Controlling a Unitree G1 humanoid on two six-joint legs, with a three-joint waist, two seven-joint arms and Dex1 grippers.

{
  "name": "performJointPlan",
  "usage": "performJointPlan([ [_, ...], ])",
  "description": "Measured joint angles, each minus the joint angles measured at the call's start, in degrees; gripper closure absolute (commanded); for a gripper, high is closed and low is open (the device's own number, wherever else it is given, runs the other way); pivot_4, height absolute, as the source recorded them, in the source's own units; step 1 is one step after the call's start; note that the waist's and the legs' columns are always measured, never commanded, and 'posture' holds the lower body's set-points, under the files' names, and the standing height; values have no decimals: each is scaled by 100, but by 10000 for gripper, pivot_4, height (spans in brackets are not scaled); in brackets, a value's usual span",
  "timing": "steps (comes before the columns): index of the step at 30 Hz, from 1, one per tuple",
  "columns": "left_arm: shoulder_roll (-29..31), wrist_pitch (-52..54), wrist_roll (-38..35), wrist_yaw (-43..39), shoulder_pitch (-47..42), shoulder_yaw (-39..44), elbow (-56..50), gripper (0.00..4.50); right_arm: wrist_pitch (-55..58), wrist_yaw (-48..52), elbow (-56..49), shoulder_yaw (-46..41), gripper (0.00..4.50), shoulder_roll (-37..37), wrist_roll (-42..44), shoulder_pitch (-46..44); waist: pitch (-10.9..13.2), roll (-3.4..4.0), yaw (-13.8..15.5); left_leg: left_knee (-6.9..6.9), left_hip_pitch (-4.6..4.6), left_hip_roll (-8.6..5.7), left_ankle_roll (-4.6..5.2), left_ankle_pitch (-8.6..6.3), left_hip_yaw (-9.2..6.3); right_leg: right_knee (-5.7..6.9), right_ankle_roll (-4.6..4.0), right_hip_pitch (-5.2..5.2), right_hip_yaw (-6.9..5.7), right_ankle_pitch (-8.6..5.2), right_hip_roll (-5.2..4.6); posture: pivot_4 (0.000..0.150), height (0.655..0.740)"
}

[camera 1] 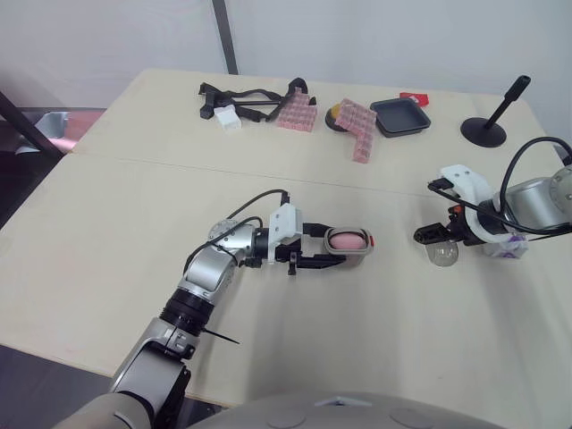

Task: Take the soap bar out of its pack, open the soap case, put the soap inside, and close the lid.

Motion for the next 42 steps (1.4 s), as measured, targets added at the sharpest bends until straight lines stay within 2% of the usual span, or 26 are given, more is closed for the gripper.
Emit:
performJointPlan([
  [9,6,12,-3,-6,0,-4,0,25727,0,-27,-164,-154,239,-322,67,251,0,0,5,0,-1,0,0,0,-1,-1,0,1,1,0,0,1500,7398],
  [16,-20,12,-4,-13,-1,-30,1,25727,1,-358,-343,-407,239,-335,506,695,0,0,9,0,0,1,0,0,-1,-3,0,0,1,0,0,1500,7398],
  [31,-34,13,-3,-8,-2,-43,6,25727,3,-1363,-316,-612,239,139,993,916,0,0,0,2,-1,0,0,0,-1,-1,0,-1,2,0,0,1500,7398],
  [34,-27,16,-3,-4,-2,-43,6,25727,3,-1411,-263,-611,7956,149,996,917,0,0,1,1,-1,0,-1,0,-1,-1,0,-1,2,0,0,1500,7398],
  [39,-23,24,-2,14,-1,-43,5,25727,4,-1459,-262,-609,24521,143,995,918,0,0,-1,1,-1,0,-1,0,-1,-1,1,-1,2,0,1,1500,7398],
  [42,-17,29,-2,30,-1,-44,5,25727,4,-1461,-262,-609,25571,141,993,918,0,0,-1,2,-1,0,-1,-1,-1,-1,1,-1,2,0,1,1500,7398],
])
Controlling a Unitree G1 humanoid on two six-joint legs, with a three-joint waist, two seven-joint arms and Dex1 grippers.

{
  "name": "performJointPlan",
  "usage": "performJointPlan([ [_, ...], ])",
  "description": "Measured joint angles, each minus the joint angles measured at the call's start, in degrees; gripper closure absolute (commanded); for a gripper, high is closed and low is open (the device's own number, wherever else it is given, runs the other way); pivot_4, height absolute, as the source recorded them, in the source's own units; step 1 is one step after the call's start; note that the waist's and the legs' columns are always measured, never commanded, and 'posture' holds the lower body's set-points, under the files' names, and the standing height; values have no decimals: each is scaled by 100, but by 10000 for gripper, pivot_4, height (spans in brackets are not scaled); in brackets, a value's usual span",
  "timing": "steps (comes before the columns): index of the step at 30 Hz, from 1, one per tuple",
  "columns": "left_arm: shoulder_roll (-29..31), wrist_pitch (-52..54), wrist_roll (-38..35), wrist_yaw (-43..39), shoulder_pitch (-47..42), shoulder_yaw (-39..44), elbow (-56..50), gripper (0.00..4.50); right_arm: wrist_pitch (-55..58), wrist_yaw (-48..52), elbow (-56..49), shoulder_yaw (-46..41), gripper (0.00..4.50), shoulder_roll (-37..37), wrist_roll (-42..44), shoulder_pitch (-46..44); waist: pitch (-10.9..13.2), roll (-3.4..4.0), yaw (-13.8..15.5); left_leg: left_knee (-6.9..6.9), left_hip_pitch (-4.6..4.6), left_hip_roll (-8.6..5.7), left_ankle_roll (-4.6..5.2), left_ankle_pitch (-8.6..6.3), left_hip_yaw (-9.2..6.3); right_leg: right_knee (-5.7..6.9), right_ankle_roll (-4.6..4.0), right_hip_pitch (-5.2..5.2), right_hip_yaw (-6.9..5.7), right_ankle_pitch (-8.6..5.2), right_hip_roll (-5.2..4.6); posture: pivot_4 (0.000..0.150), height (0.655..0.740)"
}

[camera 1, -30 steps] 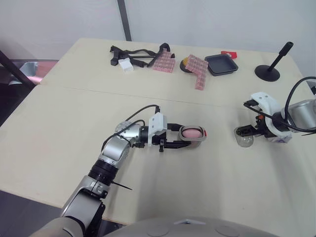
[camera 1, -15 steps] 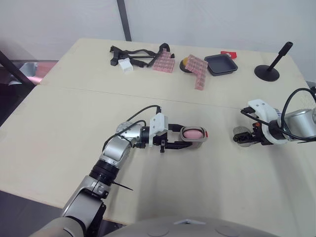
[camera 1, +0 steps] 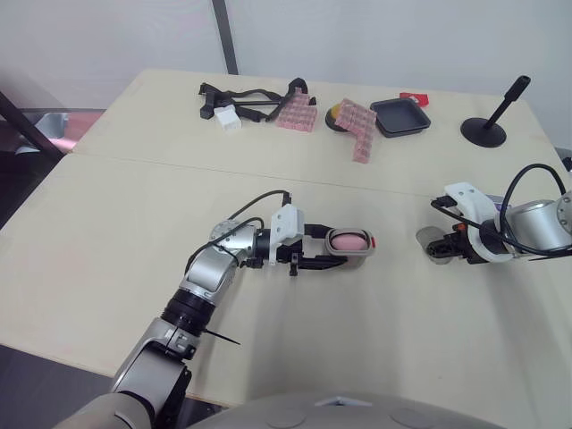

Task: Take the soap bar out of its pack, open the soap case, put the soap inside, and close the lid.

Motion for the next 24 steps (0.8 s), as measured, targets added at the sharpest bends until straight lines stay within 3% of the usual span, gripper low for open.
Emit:
performJointPlan([
  [7,4,14,-1,5,-1,0,0,25727,-25,632,-412,81,25571,-76,-232,-12,0,1,-1,0,-1,0,-1,0,-1,0,0,-1,0,0,1,1500,7398],
  [10,-4,18,0,3,-5,-2,1,25727,-462,1763,-1191,383,25571,-414,-795,-88,1,1,3,0,-6,3,-1,-1,-2,0,0,-5,-2,0,1,1500,7398],
  [14,-3,18,0,-9,-27,-2,15,25727,-1902,3825,-2023,979,25571,-1211,-2090,-224,2,-3,5,3,-10,25,0,-2,-4,-2,1,-5,-6,0,-2,1500,7398],
  [19,-1,16,1,-31,-55,0,35,25727,-3181,5671,-2091,1539,25571,-1576,-3472,-366,3,-5,-38,9,-10,26,1,-2,-3,10,0,-8,-5,0,-3,1500,7398],
  [24,-7,14,3,-43,-104,0,114,25727,-3584,7045,-1976,1612,25571,-1535,-3930,-1165,3,-5,-148,22,-11,30,4,-1,-1,41,-3,-20,1,-2,-1,1500,7398],
])
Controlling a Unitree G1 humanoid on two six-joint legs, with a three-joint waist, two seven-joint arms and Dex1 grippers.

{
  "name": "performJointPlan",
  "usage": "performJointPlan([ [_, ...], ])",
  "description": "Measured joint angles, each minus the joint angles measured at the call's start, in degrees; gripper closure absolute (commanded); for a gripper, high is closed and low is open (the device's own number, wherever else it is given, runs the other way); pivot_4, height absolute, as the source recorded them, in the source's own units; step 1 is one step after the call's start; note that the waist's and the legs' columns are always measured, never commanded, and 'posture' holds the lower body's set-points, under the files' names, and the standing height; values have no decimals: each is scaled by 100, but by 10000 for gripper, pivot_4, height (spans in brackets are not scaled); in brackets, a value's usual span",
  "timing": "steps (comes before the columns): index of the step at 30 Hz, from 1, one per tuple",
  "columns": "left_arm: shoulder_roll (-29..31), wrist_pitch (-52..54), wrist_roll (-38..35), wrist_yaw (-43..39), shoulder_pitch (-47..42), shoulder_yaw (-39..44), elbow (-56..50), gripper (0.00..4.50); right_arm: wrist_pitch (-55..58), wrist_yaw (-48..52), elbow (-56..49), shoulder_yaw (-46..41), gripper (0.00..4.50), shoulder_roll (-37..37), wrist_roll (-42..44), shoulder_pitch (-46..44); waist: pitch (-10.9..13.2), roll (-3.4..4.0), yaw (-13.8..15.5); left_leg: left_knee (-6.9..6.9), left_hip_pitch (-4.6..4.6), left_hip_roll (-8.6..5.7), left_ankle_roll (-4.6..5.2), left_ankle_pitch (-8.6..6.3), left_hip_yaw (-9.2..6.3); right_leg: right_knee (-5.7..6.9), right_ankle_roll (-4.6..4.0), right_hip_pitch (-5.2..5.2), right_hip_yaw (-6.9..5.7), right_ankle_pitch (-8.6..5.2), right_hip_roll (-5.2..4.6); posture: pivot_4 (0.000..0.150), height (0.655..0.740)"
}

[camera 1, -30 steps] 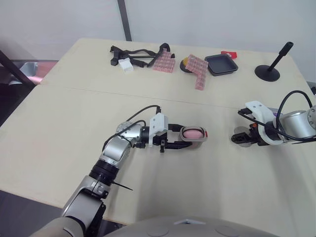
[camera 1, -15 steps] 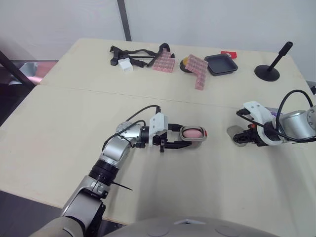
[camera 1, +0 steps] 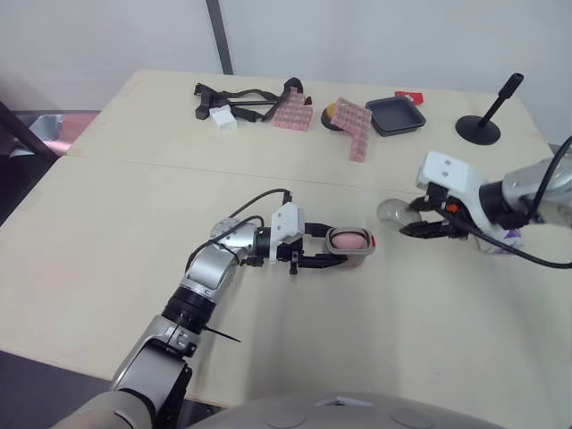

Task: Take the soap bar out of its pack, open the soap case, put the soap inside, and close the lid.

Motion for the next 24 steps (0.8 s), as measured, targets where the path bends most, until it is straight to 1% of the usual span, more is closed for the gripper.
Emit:
performJointPlan([
  [4,-13,-6,2,-11,-27,-1,105,25727,-3,589,-85,24,25571,300,-115,-376,0,0,-36,17,-2,2,4,0,1,16,-1,-5,2,0,-3,1500,7398],
  [9,-65,-19,3,-24,-64,-3,165,25727,39,1271,-516,267,25571,467,-292,-841,0,0,-21,26,-3,4,11,0,2,26,-3,-6,3,-1,-4,1500,7398],
  [11,-92,-21,3,-26,-98,-4,173,25727,158,1366,-619,407,25571,604,-404,-1017,0,0,-24,29,-3,4,12,-1,4,32,-3,-10,4,-1,-5,1500,7398],
  [14,-129,-37,5,-26,-113,-7,175,25727,279,1535,-709,691,25571,621,-664,-1214,0,0,-14,30,-3,4,13,0,5,34,-4,-13,5,-2,-7,1500,7398],
  [19,-145,-154,85,-23,-131,-6,227,25727,470,1528,-687,1306,25571,787,-1300,-1343,0,1,-19,30,-3,4,13,0,7,38,-4,-15,7,-2,-6,1500,7398],
  [24,-156,-166,150,-25,-131,-8,321,25727,595,1531,-677,1473,25571,971,-1592,-1369,0,1,-18,30,-3,4,12,0,9,40,-3,-17,10,-1,-5,1500,7398],
])
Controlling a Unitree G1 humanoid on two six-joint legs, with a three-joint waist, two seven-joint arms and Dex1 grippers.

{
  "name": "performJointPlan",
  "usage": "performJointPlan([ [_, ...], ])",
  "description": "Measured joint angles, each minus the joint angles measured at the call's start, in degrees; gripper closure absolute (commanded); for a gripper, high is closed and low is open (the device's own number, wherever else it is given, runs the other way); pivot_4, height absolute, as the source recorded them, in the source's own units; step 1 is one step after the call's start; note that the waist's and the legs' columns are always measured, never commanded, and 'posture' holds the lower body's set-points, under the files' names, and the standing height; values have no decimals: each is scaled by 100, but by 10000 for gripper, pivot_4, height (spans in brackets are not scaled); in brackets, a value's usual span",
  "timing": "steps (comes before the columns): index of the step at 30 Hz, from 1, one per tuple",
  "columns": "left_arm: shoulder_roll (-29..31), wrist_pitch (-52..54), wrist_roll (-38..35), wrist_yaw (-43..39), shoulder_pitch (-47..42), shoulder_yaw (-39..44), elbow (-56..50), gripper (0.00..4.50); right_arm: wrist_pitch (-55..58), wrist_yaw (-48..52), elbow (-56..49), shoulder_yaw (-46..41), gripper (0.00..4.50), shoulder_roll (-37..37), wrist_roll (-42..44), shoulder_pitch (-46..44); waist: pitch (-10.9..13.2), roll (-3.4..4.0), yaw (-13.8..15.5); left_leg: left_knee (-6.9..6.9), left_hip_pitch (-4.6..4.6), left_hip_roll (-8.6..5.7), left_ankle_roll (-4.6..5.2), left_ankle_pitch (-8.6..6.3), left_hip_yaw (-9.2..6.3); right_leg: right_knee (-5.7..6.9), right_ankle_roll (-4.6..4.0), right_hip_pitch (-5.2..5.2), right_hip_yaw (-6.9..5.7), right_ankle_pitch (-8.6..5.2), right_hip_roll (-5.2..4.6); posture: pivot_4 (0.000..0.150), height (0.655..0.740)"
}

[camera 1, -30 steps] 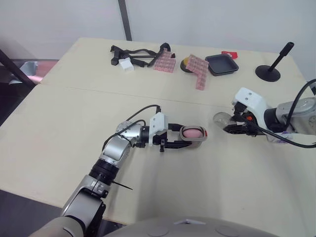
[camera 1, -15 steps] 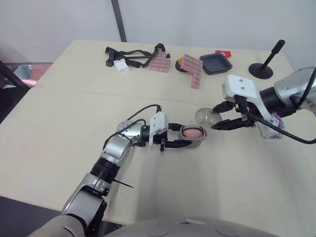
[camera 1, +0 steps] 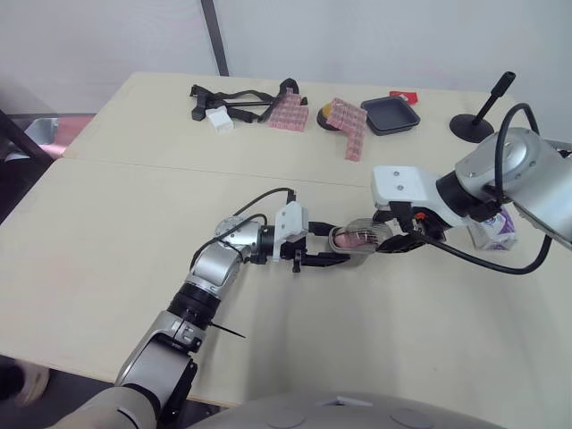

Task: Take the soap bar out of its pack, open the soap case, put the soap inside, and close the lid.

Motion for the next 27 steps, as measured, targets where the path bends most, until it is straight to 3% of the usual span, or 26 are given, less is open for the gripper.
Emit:
performJointPlan([
  [12,-12,-30,18,2,0,0,10,25727,373,-14,41,103,25571,540,-181,-217,0,0,9,0,1,0,0,0,3,5,0,-3,3,0,0,1500,7398],
  [27,-14,-30,30,46,6,0,17,25727,546,-27,41,292,25571,635,-335,-371,-1,0,4,1,4,0,-2,1,5,10,0,-2,5,1,0,1500,7398],
])
